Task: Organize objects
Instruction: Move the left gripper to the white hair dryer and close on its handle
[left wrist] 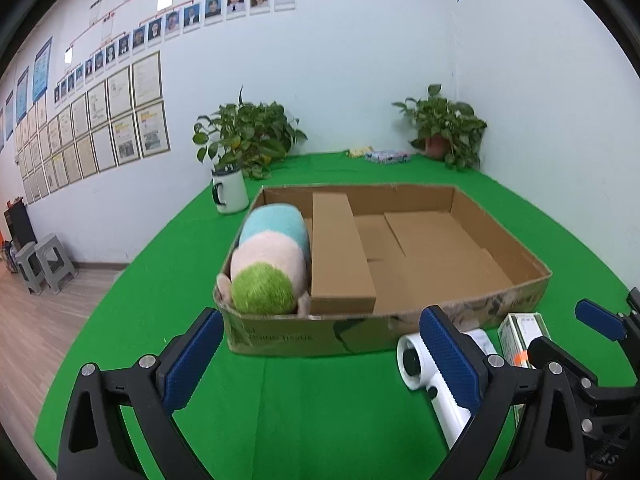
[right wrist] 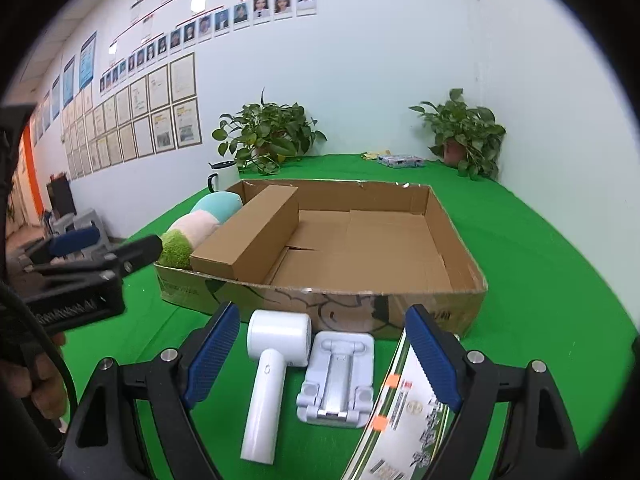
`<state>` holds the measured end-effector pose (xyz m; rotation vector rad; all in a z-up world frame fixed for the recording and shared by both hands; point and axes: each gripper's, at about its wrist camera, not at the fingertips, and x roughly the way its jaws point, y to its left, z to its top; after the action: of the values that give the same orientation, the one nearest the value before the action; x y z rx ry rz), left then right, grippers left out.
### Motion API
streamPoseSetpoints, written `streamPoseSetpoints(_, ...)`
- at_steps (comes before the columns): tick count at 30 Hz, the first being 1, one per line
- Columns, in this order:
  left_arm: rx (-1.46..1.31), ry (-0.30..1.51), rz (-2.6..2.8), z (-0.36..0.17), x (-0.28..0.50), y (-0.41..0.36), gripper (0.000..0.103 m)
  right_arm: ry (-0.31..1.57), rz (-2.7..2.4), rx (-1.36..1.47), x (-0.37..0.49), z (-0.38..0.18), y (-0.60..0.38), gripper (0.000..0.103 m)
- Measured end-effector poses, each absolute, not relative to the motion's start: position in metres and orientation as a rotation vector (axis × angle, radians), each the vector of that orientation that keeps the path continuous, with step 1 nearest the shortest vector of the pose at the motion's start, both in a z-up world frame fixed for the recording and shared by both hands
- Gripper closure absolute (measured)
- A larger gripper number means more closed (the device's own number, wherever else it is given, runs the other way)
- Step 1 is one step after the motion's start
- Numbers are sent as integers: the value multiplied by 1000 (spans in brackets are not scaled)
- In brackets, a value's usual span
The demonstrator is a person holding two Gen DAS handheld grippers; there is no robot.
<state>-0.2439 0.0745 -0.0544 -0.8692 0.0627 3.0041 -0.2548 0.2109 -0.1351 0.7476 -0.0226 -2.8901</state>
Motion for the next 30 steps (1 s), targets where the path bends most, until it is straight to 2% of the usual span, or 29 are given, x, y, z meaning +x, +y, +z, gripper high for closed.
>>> streamPoseSetpoints(10, -937, -37, 2954, -66, -242, 75, 4, -10, -2862, 805, -259, -144, 211, 18)
streamPoseSetpoints(23, -892, -21, 2918, -58, -250, 69, 4, -2, -2903, 780, -250, -142, 213, 18)
streamPoseSetpoints(27, -947, -114, 2826, -71, -253, 71, 4, 57, -2903, 798, -248, -144, 210, 18)
streamPoseSetpoints(30, -1002, -215, 2731, -85, -256, 73, 4, 35, -2860, 801, -246, -145, 215, 18)
